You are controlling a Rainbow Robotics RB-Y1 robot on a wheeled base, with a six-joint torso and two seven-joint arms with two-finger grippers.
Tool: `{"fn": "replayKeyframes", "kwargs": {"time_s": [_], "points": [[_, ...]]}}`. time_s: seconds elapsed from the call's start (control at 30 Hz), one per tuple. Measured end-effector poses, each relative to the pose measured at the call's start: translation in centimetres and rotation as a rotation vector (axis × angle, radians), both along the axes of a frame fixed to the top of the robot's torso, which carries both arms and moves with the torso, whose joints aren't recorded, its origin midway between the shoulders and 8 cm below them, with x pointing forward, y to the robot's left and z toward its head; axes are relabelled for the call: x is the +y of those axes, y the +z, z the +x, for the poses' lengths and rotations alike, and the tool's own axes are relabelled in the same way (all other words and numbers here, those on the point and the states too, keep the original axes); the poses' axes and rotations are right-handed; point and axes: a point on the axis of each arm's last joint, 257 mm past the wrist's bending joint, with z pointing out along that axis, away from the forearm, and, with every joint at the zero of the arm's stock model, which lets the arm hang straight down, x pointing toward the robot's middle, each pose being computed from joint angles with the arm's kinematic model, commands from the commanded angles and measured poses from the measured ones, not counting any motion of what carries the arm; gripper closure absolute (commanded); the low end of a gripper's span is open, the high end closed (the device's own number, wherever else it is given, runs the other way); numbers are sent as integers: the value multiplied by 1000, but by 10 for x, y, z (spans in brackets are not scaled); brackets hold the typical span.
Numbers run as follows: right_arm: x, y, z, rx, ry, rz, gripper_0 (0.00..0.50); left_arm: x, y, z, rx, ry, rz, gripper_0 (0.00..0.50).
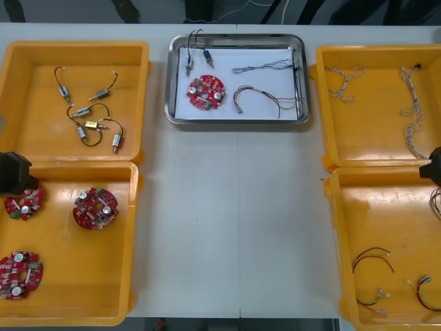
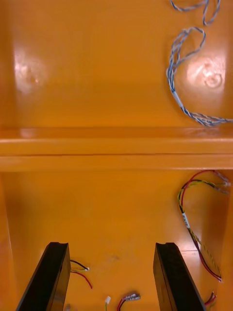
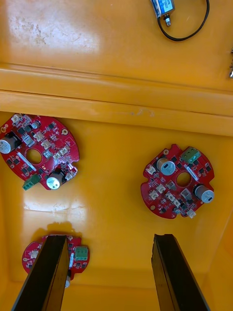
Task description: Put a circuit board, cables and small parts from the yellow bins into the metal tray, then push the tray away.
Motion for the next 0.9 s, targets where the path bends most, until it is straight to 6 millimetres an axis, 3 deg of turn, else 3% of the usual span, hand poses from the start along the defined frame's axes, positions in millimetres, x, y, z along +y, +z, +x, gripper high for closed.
{"fn": "replayKeyframes", "kwargs": {"time_s": [0.43, 0.9], "points": [[-14, -28, -10, 84, -46, 45, 0, 0, 0, 0, 0, 0, 0, 0], [-7, -30, -11, 93, -28, 68, 0, 0, 0, 0, 0, 0, 0, 0]]}}
